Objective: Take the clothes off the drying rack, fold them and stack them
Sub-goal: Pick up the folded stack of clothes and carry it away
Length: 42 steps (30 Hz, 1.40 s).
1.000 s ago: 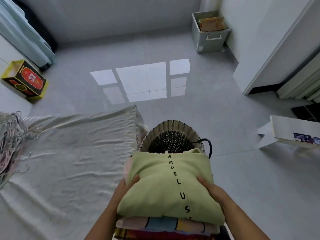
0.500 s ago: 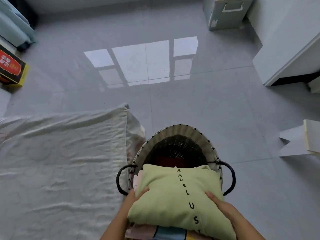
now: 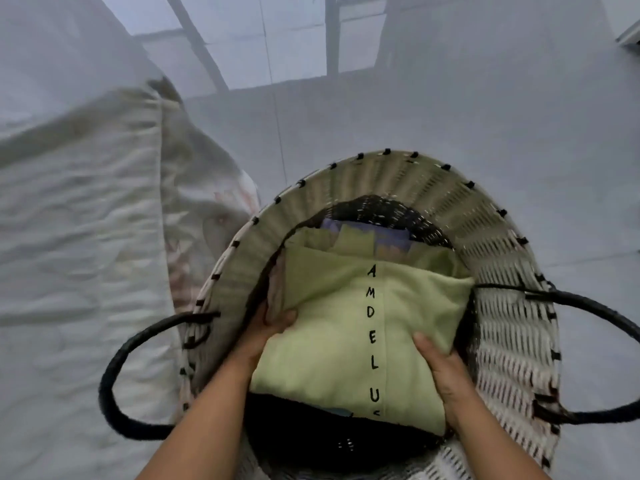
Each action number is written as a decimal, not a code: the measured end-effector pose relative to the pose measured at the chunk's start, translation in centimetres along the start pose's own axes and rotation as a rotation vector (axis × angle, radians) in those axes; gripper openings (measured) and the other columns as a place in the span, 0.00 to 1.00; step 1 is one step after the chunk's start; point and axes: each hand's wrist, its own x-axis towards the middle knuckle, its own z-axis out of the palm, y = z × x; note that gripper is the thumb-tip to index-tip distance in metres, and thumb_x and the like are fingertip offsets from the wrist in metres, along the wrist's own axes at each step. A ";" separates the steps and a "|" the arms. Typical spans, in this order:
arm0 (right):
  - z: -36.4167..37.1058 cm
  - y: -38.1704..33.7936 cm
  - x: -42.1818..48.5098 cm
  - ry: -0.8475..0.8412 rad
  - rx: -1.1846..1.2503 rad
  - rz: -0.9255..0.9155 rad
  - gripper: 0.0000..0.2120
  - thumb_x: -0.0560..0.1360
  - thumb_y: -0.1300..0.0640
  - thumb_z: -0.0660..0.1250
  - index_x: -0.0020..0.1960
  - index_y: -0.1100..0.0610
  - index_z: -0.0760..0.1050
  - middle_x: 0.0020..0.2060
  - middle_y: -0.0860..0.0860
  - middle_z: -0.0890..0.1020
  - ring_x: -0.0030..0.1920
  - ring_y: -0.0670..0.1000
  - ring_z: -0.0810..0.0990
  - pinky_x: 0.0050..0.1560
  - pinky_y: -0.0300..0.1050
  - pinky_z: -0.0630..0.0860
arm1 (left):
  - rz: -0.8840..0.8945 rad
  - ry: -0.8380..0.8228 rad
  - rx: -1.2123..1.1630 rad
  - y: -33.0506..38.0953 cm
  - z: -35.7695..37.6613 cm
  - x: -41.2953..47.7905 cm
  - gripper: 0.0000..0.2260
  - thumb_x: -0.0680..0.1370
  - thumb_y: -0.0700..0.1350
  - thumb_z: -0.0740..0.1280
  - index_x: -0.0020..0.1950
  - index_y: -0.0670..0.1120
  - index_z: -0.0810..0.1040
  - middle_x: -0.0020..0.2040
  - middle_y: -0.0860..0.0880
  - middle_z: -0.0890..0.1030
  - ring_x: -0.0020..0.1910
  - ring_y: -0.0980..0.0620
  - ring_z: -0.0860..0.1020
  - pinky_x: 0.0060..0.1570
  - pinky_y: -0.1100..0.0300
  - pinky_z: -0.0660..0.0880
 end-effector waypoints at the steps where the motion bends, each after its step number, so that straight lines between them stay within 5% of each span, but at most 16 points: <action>1: 0.3 1.5 1.6 0.007 0.011 0.039 0.50 0.40 0.39 0.82 0.58 0.58 0.76 0.51 0.58 0.82 0.51 0.59 0.81 0.53 0.56 0.77 | -0.025 -0.013 0.006 -1.6 0.3 1.7 0.36 0.73 0.50 0.71 0.75 0.43 0.57 0.69 0.51 0.66 0.68 0.51 0.66 0.60 0.65 0.63; 4: 0.5 5.3 6.1 0.030 0.037 0.120 0.58 0.31 0.39 0.81 0.59 0.60 0.75 0.51 0.58 0.82 0.50 0.58 0.81 0.52 0.54 0.78 | -0.062 -0.023 0.005 -6.0 1.4 5.9 0.31 0.74 0.43 0.70 0.74 0.45 0.61 0.67 0.47 0.70 0.60 0.53 0.70 0.54 0.64 0.65; 8: -0.4 7.6 9.7 -0.035 0.017 0.178 0.49 0.41 0.44 0.83 0.59 0.58 0.74 0.47 0.54 0.84 0.43 0.55 0.84 0.32 0.44 0.80 | -0.114 0.060 0.022 -9.5 2.2 9.2 0.27 0.76 0.40 0.66 0.73 0.44 0.61 0.65 0.41 0.72 0.61 0.44 0.73 0.48 0.64 0.66; 11: -1.7 7.4 10.7 -0.085 -0.102 0.141 0.49 0.42 0.43 0.82 0.59 0.59 0.75 0.48 0.52 0.84 0.43 0.50 0.84 0.37 0.42 0.78 | -0.069 0.064 -0.056 -10.3 2.6 8.7 0.31 0.73 0.43 0.69 0.73 0.46 0.60 0.63 0.46 0.73 0.54 0.49 0.75 0.40 0.70 0.71; 13: -2.1 5.8 11.1 -0.140 -0.191 0.113 0.45 0.38 0.41 0.82 0.53 0.56 0.77 0.45 0.50 0.85 0.40 0.47 0.84 0.37 0.40 0.77 | -0.074 0.053 -0.202 -11.5 2.8 6.7 0.24 0.76 0.41 0.65 0.71 0.49 0.63 0.58 0.50 0.74 0.47 0.55 0.75 0.34 0.73 0.74; 16: -2.4 2.0 12.2 -0.237 -0.351 0.049 0.31 0.49 0.47 0.82 0.48 0.50 0.75 0.47 0.47 0.83 0.41 0.44 0.82 0.39 0.38 0.77 | -0.197 0.041 -0.519 -13.6 4.8 3.5 0.18 0.77 0.42 0.63 0.66 0.51 0.69 0.58 0.48 0.79 0.47 0.53 0.80 0.35 0.63 0.78; 19: -1.8 0.6 13.5 -0.247 -0.431 -0.036 0.32 0.51 0.48 0.79 0.53 0.51 0.75 0.49 0.49 0.82 0.44 0.46 0.82 0.41 0.40 0.77 | -0.239 0.132 -0.627 -15.0 6.0 3.3 0.21 0.76 0.45 0.64 0.69 0.50 0.68 0.60 0.47 0.78 0.51 0.50 0.79 0.38 0.59 0.79; 21: -1.3 1.7 13.3 -0.220 -0.357 -0.061 0.23 0.62 0.57 0.77 0.55 0.53 0.74 0.50 0.52 0.82 0.41 0.46 0.82 0.36 0.38 0.79 | -0.195 0.192 -0.533 -14.8 5.9 3.8 0.24 0.77 0.47 0.64 0.72 0.48 0.64 0.63 0.48 0.75 0.55 0.51 0.76 0.46 0.60 0.75; 24: -1.3 4.4 12.1 -0.148 -0.292 -0.079 0.27 0.68 0.63 0.74 0.65 0.59 0.70 0.51 0.52 0.80 0.41 0.44 0.81 0.32 0.30 0.76 | -0.110 0.234 -0.278 -14.2 4.8 4.3 0.25 0.78 0.49 0.64 0.73 0.49 0.61 0.64 0.50 0.71 0.60 0.55 0.69 0.57 0.61 0.65; 28: -0.8 5.3 9.8 -0.031 -0.403 -0.158 0.49 0.55 0.49 0.76 0.71 0.56 0.60 0.65 0.55 0.73 0.58 0.51 0.75 0.53 0.42 0.74 | 0.051 0.301 0.022 -12.5 5.1 3.4 0.29 0.78 0.54 0.60 0.76 0.45 0.55 0.75 0.45 0.61 0.72 0.50 0.62 0.68 0.64 0.57; 30: 0.0 4.8 8.4 0.120 -0.660 -0.454 0.50 0.59 0.47 0.76 0.74 0.52 0.55 0.71 0.55 0.65 0.67 0.55 0.68 0.65 0.51 0.68 | 0.233 0.500 0.353 -10.7 6.7 1.9 0.29 0.80 0.57 0.53 0.75 0.40 0.55 0.74 0.39 0.62 0.72 0.43 0.63 0.67 0.60 0.59; 33: 1.5 3.2 8.6 0.300 -1.096 -0.971 0.32 0.74 0.38 0.57 0.72 0.54 0.57 0.73 0.60 0.59 0.73 0.59 0.58 0.72 0.50 0.55 | 0.458 0.443 0.840 -10.8 9.7 1.1 0.29 0.79 0.62 0.44 0.73 0.46 0.58 0.72 0.40 0.63 0.70 0.41 0.61 0.70 0.47 0.51; 36: 3.4 3.4 11.2 0.241 -1.315 -0.987 0.29 0.78 0.38 0.43 0.72 0.54 0.57 0.75 0.57 0.55 0.74 0.57 0.51 0.73 0.48 0.45 | 0.428 0.299 1.054 -14.0 10.2 3.0 0.27 0.79 0.62 0.43 0.72 0.49 0.61 0.72 0.43 0.66 0.71 0.44 0.60 0.69 0.42 0.50; 42: 4.5 5.6 16.0 0.273 -1.500 -0.967 0.30 0.78 0.41 0.45 0.74 0.56 0.57 0.75 0.59 0.53 0.75 0.61 0.50 0.73 0.57 0.49 | 0.473 0.351 1.131 -17.1 10.1 7.6 0.28 0.79 0.62 0.40 0.71 0.49 0.62 0.73 0.44 0.61 0.71 0.43 0.59 0.69 0.40 0.50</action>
